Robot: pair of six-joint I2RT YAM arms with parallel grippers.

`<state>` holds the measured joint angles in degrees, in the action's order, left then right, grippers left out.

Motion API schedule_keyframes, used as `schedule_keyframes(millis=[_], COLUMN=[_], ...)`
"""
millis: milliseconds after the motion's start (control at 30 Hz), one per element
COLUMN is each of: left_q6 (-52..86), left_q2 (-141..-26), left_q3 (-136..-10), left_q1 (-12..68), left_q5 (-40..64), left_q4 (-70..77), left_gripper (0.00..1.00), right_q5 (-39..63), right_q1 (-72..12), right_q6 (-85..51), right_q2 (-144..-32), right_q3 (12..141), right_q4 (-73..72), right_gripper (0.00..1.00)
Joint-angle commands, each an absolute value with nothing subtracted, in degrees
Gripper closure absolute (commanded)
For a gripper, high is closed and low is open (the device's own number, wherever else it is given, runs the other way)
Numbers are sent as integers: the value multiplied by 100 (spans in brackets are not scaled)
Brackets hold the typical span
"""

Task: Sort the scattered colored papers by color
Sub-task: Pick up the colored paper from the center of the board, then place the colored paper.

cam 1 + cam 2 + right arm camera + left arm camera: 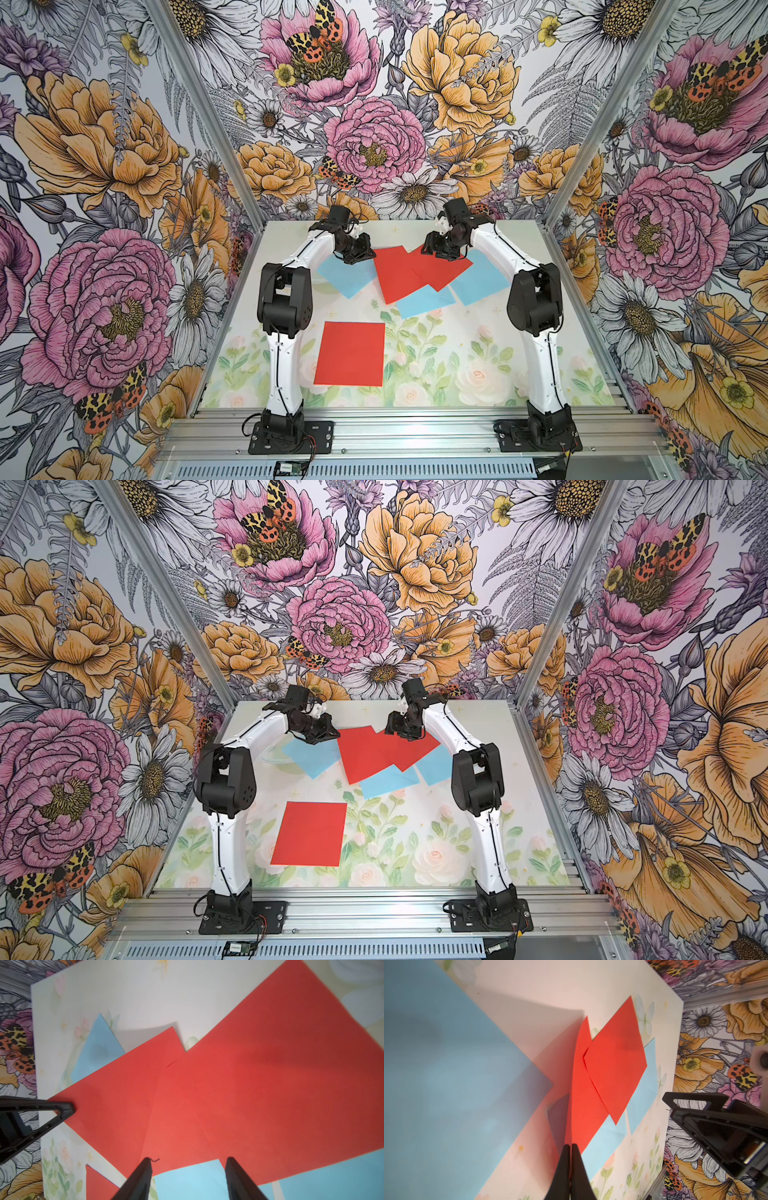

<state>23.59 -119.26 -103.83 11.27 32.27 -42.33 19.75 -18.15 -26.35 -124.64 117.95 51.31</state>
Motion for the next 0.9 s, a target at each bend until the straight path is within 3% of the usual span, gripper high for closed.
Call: schedule_keyframes(millis=[0,333,600,867], left_q6=[2493,3828,4330,4388], left_q2=[-10795,-8387,-8118,-8165], left_q3=[-10037,-8103,-8429,-8537], left_q1=[1188,1907,3121,3745], left_q5=[3374,2530,2390,2645], left_q4=[-4179,-4532,-4786,-5031], left_gripper=[100,100,100,100], right_q5=[1966,2673,3025,3085], right_q1=[-1759,-1683,-1673,-1674], right_q6=[-2460,-2099,-1780,-1829], right_q2=[-11890,-11439,-11393,-11329], right_q3=[11618,10745,10288,10336], right_q4=[5069,5115,5096,5080], right_gripper=[35,35,35,36])
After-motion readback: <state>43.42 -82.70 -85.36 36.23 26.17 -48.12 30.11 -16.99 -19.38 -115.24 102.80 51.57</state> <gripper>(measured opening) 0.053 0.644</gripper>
